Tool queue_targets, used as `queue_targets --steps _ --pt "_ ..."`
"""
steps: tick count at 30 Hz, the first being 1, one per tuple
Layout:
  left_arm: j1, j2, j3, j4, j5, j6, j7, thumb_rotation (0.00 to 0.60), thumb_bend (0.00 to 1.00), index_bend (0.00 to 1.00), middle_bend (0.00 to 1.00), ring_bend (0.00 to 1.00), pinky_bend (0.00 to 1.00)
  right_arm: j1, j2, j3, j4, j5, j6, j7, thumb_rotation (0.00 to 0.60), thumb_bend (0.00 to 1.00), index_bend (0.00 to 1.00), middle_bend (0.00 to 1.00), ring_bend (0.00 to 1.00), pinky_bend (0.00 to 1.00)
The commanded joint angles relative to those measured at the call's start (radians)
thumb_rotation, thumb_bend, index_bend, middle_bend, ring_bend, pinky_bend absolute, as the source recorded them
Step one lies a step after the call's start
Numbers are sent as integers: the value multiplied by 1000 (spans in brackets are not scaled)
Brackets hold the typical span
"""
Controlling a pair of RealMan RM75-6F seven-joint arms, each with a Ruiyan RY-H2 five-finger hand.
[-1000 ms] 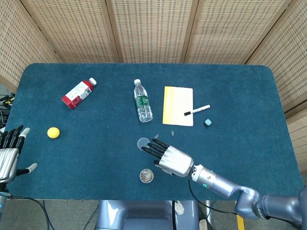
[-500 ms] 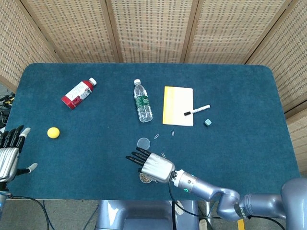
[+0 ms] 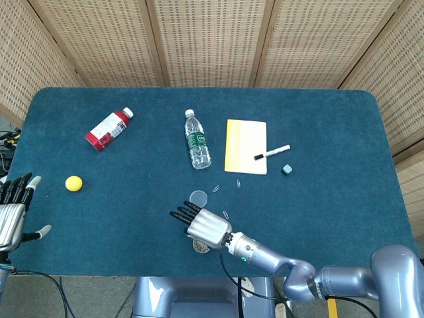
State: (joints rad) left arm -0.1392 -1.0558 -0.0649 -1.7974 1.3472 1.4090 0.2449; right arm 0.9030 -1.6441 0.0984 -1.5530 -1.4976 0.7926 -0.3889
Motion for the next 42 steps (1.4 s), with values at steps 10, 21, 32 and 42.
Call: queue_targets --steps 10,21,32,42 --pt "0 2 1 -2 0 0 -3 600 0 0 0 0 0 15 -69 8 6 59 0 -77 600 382 668 0 0 0" --pt "-1 8 -1 -2 0 -3 -16 600 0 0 0 0 0 25 -89 -1 28 107 -10 -137 600 382 668 0 0 0" --pt "0 10 0 -2 3 -1 -21 600 0 0 0 0 0 22 -85 -13 24 123 1 -151 600 238 606 0 0 0" --pt "0 11 -2 0 0 -1 -26 600 0 0 0 0 0 19 -69 -6 2 132 23 -147 600 204 547 0 0 0"
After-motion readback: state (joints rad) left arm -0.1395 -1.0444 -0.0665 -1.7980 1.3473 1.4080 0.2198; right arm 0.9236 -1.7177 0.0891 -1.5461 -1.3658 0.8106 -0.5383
